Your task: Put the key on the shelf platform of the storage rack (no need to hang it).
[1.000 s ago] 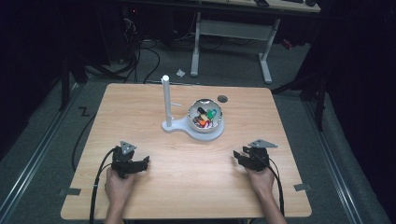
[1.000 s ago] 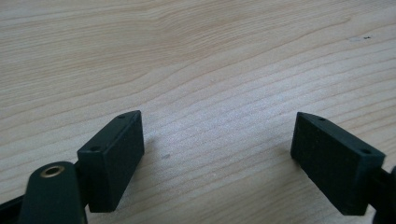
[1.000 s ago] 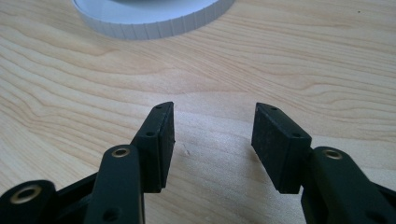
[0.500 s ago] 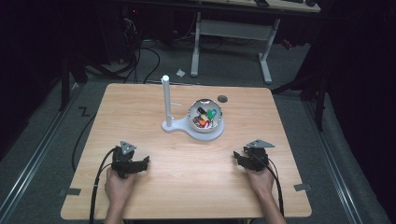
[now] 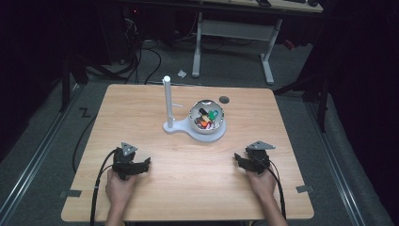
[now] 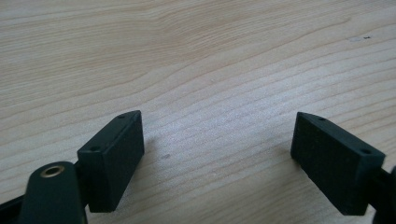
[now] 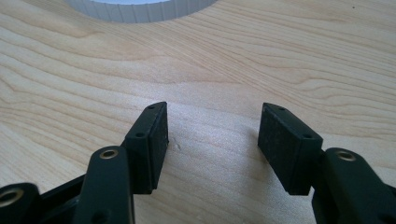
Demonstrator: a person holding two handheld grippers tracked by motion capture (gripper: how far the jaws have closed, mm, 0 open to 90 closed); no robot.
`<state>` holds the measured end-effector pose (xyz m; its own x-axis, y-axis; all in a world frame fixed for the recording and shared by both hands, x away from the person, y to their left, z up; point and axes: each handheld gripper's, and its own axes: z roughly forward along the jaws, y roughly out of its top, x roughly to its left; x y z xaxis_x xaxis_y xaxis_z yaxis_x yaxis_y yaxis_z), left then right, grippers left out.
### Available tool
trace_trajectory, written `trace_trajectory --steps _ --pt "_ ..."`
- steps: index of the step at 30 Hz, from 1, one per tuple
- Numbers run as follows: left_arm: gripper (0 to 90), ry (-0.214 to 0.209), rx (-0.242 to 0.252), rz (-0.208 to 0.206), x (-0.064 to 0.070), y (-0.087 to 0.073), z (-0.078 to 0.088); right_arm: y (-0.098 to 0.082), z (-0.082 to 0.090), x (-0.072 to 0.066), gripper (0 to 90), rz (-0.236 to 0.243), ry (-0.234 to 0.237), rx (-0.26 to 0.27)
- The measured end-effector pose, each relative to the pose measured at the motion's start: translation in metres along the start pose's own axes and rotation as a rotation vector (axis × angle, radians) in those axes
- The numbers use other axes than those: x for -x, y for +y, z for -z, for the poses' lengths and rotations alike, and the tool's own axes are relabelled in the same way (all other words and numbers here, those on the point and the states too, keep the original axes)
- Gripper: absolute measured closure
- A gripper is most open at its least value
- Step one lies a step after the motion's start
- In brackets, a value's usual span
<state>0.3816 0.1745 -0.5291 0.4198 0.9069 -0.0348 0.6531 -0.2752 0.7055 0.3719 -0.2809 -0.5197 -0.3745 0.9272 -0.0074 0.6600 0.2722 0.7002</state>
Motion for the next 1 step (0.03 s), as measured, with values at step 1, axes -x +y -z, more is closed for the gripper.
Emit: trace_trajectory --steps 1 --pt "17.8 0.0 0.0 0.0 0.0 0.0 0.0 0.0 0.0 0.0 43.5 0.0 0.0 0.0"
